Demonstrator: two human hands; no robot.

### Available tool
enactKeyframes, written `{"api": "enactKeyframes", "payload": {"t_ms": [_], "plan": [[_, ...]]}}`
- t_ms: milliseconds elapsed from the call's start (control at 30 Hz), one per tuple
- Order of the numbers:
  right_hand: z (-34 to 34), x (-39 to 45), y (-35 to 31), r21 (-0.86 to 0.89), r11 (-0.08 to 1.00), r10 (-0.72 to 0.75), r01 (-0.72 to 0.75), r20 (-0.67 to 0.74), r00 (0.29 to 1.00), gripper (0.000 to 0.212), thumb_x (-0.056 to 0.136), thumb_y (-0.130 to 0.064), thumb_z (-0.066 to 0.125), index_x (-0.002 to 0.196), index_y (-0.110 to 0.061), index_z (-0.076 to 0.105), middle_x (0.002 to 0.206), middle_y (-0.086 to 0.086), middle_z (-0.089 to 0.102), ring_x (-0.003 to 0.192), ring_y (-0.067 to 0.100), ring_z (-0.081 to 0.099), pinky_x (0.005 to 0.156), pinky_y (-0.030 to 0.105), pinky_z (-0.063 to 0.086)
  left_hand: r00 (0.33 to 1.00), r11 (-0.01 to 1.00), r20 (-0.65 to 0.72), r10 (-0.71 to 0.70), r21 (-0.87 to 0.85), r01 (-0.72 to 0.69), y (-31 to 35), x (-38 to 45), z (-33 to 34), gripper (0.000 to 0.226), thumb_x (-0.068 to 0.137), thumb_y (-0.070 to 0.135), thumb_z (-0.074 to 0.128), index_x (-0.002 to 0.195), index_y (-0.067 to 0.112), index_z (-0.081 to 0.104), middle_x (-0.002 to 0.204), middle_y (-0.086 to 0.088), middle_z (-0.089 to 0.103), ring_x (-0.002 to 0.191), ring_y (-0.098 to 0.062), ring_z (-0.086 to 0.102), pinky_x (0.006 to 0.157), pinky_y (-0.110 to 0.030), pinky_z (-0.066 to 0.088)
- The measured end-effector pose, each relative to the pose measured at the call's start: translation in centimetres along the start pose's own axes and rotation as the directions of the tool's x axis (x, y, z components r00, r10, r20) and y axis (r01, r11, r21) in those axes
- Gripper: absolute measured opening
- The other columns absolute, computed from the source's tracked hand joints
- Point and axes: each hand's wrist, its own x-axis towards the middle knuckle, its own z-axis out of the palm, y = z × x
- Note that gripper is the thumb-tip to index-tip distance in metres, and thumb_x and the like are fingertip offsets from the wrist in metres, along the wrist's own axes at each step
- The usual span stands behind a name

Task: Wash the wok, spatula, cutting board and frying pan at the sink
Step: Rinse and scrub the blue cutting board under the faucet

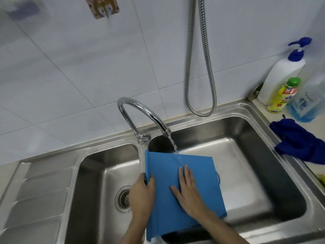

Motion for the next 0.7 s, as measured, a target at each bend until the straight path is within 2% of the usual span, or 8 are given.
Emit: {"api": "enactKeyframes", "payload": {"t_ms": [100,167,267,367,433,567,633,700], "plan": [[1.8,1.9,0.3,-0.031,0.999,-0.004,0.006,0.056,0.998,0.097,0.068,-0.084,-0.012,0.139,-0.02,-0.031,0.15,0.0,-0.035,0.143,0.021,-0.025,0.116,0.035,-0.014,0.997,0.996,-0.008,-0.079,-0.031,0.079,-1.5,3.0,0.7,0.02,0.087,0.018,0.057,0.071,0.008,0.052,0.081,-0.009,0.056,0.062,-0.02,0.051,0.052,-0.03,0.032],[3.0,2.9,0.4,-0.035,0.999,0.016,-0.014,0.042,0.999,0.097,0.068,-0.084,-0.014,0.14,-0.021,-0.028,0.149,-0.001,-0.034,0.143,0.02,-0.025,0.118,0.037,-0.012,0.995,0.995,-0.004,-0.097,-0.008,0.097,-2.2,4.5,1.2,0.02,0.086,0.013,0.057,0.069,0.007,0.048,0.082,-0.015,0.05,0.058,-0.015,0.043,0.053,-0.028,0.027],[4.1,4.0,0.6,-0.075,0.996,0.042,-0.044,-0.031,0.999,0.091,0.074,-0.08,-0.013,0.143,-0.021,-0.024,0.151,-0.002,-0.03,0.144,0.018,-0.023,0.117,0.035,-0.015,0.997,0.997,-0.026,-0.069,0.021,0.069,-2.9,5.6,2.2,0.015,0.09,0.01,0.056,0.077,0.004,0.053,0.087,-0.013,0.045,0.059,-0.005,0.037,0.054,-0.02,0.024],[4.2,5.3,0.8,-0.088,0.996,0.024,-0.032,-0.099,0.995,0.082,0.085,-0.072,-0.004,0.147,-0.021,-0.015,0.155,-0.002,-0.021,0.145,0.017,-0.019,0.117,0.035,-0.015,0.996,0.998,-0.059,-0.07,-0.015,0.069,-3.1,6.2,3.8,0.016,0.091,0.011,0.055,0.094,-0.004,0.06,0.095,-0.012,0.047,0.07,-0.012,0.046,0.065,-0.017,0.031],[4.1,6.4,-0.8,-0.061,0.994,-0.1,0.095,-0.097,0.99,0.073,0.094,-0.061,0.008,0.15,-0.016,-0.005,0.158,0.0,-0.011,0.147,0.015,-0.013,0.119,0.037,-0.011,0.996,0.996,-0.055,-0.073,-0.05,0.07,-2.7,6.4,4.9,0.022,0.092,0.012,0.054,0.111,0.001,0.057,0.1,-0.007,0.045,0.084,-0.022,0.053,0.073,-0.027,0.042],[3.8,8.5,-3.4,-0.073,0.938,-0.344,0.34,-0.054,0.937,0.058,0.099,-0.041,0.018,0.151,-0.016,0.007,0.16,0.003,0.002,0.148,0.016,-0.005,0.12,0.039,-0.005,0.998,0.999,-0.053,0.041,-0.004,-0.041,-2.3,7.0,6.2,0.046,0.094,0.012,0.052,0.138,0.012,0.041,0.107,-0.005,0.046,0.092,-0.015,0.049,0.083,-0.028,0.045],[3.5,9.4,-0.6,-0.147,0.948,-0.297,0.282,-0.088,0.951,0.061,0.098,-0.05,0.019,0.152,-0.025,0.006,0.161,0.003,0.0,0.148,0.018,-0.006,0.119,0.039,-0.007,0.996,0.997,-0.038,0.075,0.026,-0.074,-2.6,7.3,6.3,0.047,0.095,0.015,0.051,0.14,0.012,0.038,0.107,-0.005,0.046,0.093,-0.015,0.048,0.082,-0.029,0.044],[3.1,9.6,4.1,-0.153,0.986,-0.094,0.063,-0.2,0.975,0.064,0.096,-0.057,0.021,0.152,-0.028,0.007,0.16,0.007,0.006,0.148,0.023,0.0,0.12,0.043,-0.001,0.995,0.995,-0.025,0.095,0.045,-0.094,-2.9,7.5,6.2,0.047,0.095,0.017,0.05,0.141,0.012,0.037,0.106,-0.005,0.047,0.093,-0.017,0.048,0.081,-0.032,0.045]]}}
